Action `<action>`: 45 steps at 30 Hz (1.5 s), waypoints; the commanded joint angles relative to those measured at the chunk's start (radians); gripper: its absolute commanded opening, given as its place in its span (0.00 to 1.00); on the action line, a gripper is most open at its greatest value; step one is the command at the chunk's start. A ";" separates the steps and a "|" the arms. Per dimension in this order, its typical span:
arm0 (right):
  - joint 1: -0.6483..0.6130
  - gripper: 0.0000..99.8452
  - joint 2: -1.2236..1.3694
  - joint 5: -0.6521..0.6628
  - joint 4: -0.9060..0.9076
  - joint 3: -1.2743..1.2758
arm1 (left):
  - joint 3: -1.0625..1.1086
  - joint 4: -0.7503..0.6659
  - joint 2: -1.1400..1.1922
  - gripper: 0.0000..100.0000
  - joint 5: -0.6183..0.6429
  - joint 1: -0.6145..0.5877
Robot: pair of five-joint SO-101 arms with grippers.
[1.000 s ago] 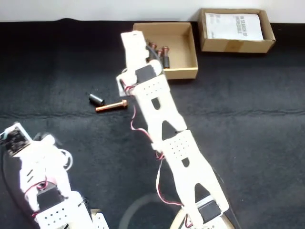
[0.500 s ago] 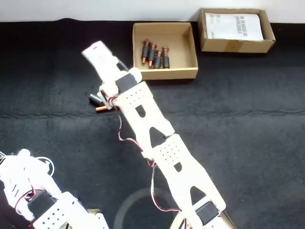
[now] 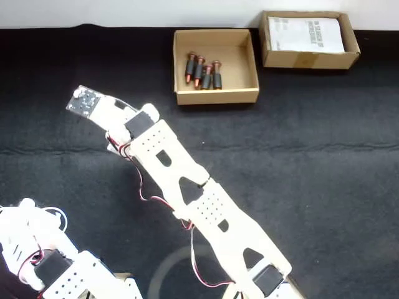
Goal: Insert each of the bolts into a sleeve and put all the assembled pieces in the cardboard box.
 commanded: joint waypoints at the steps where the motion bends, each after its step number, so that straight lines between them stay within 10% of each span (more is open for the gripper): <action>1: 0.002 0.29 -0.016 0.014 -0.110 0.008 | 0.021 0.002 -0.016 0.01 0.002 -0.010; 13: 0.050 0.28 0.148 0.014 -0.437 0.111 | 0.021 0.000 -0.018 0.01 0.002 -0.004; 19: 0.050 0.01 0.225 0.009 -0.558 0.107 | 0.021 -0.005 -0.018 0.01 0.002 -0.004; 25: 0.074 0.01 0.177 0.009 -0.568 0.085 | 0.021 -0.005 -0.018 0.01 0.002 0.016; 45: 0.225 0.01 -0.367 -0.140 0.114 -0.243 | 0.021 0.000 -0.012 0.01 0.000 0.074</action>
